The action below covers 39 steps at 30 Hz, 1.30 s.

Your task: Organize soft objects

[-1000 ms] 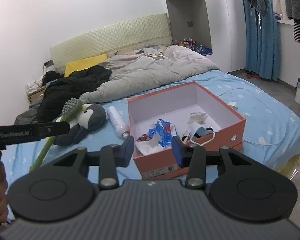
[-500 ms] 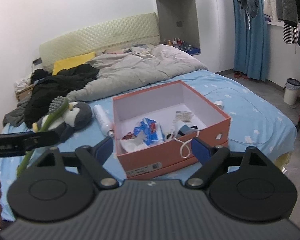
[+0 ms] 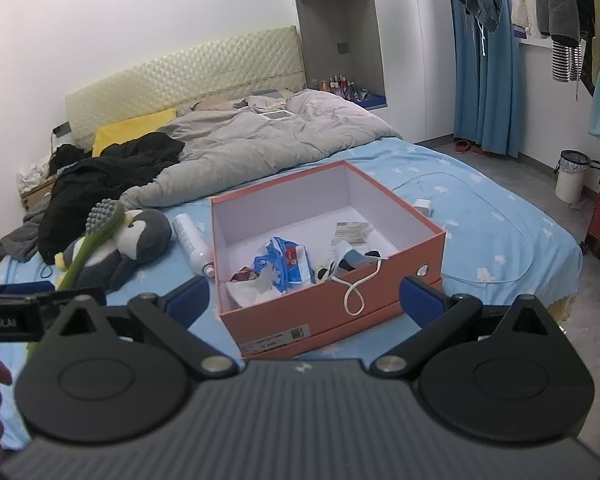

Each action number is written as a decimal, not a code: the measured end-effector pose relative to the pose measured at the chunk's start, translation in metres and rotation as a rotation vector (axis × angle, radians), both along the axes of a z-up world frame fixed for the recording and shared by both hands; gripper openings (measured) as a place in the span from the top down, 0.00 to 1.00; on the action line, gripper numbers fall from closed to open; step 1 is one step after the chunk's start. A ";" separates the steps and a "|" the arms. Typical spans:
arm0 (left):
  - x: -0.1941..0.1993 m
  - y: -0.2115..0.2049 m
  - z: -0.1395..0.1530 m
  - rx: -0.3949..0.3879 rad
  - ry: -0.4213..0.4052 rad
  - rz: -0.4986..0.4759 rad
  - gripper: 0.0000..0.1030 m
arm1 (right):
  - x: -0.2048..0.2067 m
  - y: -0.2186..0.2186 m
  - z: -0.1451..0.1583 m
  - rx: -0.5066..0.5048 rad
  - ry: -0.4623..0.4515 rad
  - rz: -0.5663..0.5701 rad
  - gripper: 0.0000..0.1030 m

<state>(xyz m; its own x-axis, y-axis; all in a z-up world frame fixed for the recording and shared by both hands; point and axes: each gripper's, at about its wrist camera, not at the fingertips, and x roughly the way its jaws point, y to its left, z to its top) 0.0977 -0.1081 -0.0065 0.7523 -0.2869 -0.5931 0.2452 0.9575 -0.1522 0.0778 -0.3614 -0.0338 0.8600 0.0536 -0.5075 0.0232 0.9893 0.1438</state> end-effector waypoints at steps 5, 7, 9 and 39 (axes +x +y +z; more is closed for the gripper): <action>-0.002 -0.003 0.005 0.027 -0.010 0.002 0.00 | 0.000 -0.001 0.000 0.000 0.000 0.001 0.00; -0.002 -0.004 0.006 0.034 -0.012 0.002 0.00 | 0.000 -0.001 0.000 -0.001 0.000 0.001 0.00; -0.003 -0.004 0.007 0.034 -0.012 -0.002 0.00 | -0.001 -0.001 0.000 0.000 0.001 0.002 0.00; -0.009 -0.005 0.015 0.034 -0.018 -0.001 0.00 | -0.004 0.001 -0.004 -0.003 0.011 -0.003 0.00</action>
<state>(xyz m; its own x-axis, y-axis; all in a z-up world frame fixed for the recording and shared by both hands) 0.0890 -0.1135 0.0087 0.7625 -0.2677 -0.5890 0.2485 0.9617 -0.1153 0.0736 -0.3604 -0.0378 0.8547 0.0494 -0.5168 0.0275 0.9897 0.1402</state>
